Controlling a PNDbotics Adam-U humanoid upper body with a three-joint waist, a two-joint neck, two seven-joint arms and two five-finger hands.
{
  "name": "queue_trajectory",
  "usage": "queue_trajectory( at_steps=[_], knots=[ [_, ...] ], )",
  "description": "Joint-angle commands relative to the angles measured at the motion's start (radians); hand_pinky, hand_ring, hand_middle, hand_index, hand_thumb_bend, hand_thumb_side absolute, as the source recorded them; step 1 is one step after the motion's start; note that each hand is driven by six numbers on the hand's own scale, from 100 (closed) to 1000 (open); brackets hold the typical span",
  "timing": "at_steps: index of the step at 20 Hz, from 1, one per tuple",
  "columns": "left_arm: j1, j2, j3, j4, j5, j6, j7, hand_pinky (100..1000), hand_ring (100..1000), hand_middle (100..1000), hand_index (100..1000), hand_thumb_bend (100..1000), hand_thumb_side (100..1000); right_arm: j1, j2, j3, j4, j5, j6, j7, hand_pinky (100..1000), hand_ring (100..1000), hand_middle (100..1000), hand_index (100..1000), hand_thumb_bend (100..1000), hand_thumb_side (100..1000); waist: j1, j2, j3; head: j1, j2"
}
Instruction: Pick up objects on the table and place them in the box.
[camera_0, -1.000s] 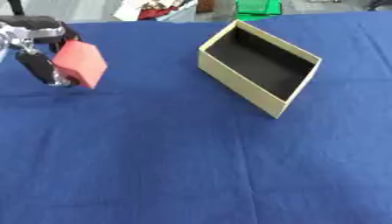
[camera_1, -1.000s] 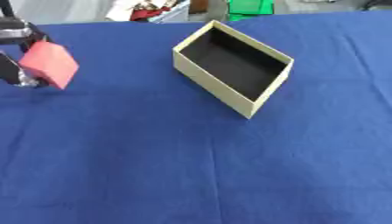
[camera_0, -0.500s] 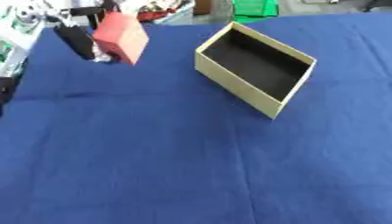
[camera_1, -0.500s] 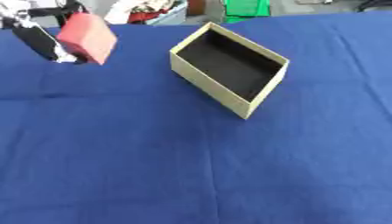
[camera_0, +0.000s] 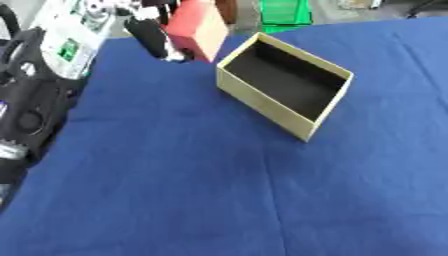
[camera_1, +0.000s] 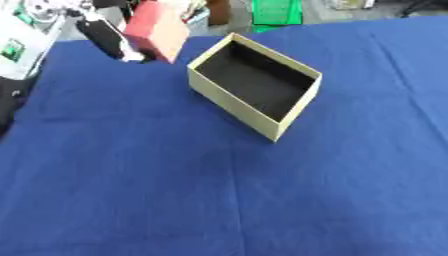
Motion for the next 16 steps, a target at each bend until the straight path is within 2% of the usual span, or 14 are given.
queue_trajectory(
  at_steps=[1,5,9,16],
  knots=[
    [-0.035,-0.018,0.025,0.017,-0.020,0.020,0.046,658,641,605,711,100,142,-0.023,-0.013,-0.002,-0.017,-0.007,-0.003,0.008,820,789,787,838,100,939,-0.004,-0.013,-0.009,0.018,-0.023],
    [-0.055,-0.054,0.048,0.034,-0.051,0.044,0.106,657,644,607,715,100,129,-0.043,-0.004,0.006,-0.017,-0.011,-0.007,0.015,820,789,786,838,100,944,0.000,0.001,-0.034,0.036,-0.035],
    [-0.064,-0.082,0.061,0.059,-0.087,0.051,0.169,659,645,607,716,100,130,-0.070,0.008,0.017,-0.017,-0.017,-0.014,0.027,820,789,786,838,100,945,0.008,0.017,-0.071,0.074,-0.048],
    [-0.062,-0.111,0.065,0.129,-0.135,0.001,0.274,683,674,653,753,100,114,-0.107,0.022,0.032,-0.017,-0.025,-0.022,0.043,821,790,786,838,100,947,0.026,0.043,-0.134,0.128,-0.066]
  ],
)
